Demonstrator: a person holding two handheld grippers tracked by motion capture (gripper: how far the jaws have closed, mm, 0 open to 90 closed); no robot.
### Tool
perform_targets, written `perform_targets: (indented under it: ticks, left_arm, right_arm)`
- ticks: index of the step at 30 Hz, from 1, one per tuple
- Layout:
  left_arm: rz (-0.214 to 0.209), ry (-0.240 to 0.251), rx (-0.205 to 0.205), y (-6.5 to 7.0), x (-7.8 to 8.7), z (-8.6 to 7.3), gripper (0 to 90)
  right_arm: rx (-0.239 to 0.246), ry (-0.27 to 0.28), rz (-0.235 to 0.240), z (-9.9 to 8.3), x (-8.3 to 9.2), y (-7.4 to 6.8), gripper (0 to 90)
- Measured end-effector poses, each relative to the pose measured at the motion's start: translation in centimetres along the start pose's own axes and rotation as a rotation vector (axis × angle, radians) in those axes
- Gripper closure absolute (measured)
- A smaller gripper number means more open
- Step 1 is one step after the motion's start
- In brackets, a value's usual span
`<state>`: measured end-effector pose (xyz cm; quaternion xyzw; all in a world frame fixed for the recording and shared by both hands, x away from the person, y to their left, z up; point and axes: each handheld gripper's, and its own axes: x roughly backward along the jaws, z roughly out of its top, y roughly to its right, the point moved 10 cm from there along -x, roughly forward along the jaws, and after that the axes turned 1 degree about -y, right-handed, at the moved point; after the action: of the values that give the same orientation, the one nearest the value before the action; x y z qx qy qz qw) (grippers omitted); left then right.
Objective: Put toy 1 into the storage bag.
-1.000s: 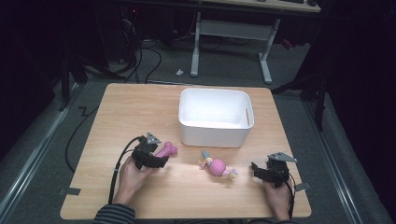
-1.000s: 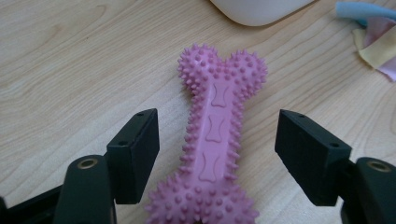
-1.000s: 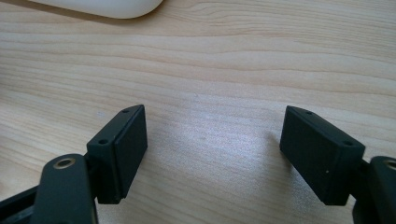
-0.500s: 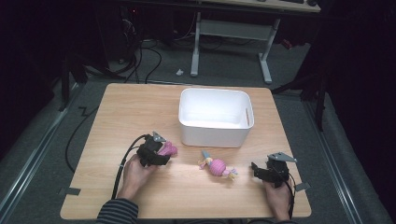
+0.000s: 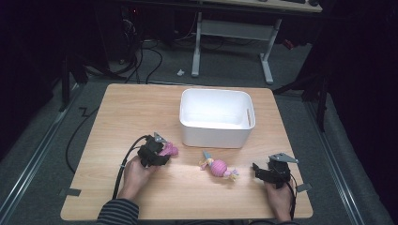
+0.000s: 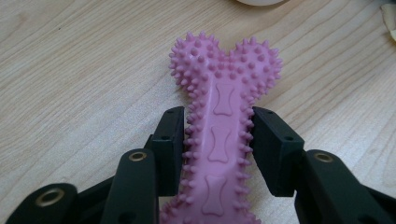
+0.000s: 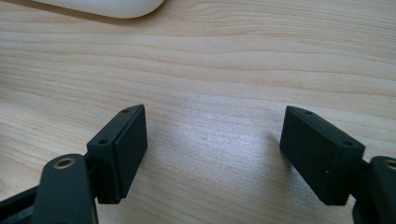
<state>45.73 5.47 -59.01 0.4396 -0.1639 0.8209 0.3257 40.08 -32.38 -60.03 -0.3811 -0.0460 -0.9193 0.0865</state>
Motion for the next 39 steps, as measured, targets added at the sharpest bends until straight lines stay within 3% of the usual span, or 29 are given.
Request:
perform_targets:
  ticks: [6,15,23,28,35,39]
  left_arm:
    - [-0.007,-0.005,-0.001,0.0,0.1,-0.1,58.1]
    - [-0.018,0.042,0.020,0.3,1.1,0.3,58.9]
    - [-0.072,0.070,0.047,0.9,2.4,0.4,58.8]
    - [-0.074,0.091,0.070,0.9,3.3,0.5,58.8]
    - [-0.085,0.119,0.071,1.3,4.6,0.8,58.8]
    - [-0.064,0.121,0.074,1.1,5.1,0.9,58.8]
  right_arm:
    - [0.000,0.000,0.001,0.0,0.0,0.0,23.4]
    - [0.001,-0.001,0.002,0.0,0.0,0.0,23.4]
    - [0.007,-0.001,0.006,0.0,0.0,-0.1,23.4]
    - [0.009,-0.001,0.006,0.0,0.0,-0.1,23.4]
    - [0.008,-0.001,0.007,0.0,0.0,-0.1,23.5]
    - [0.011,-0.001,0.007,0.0,0.0,-0.1,23.4]
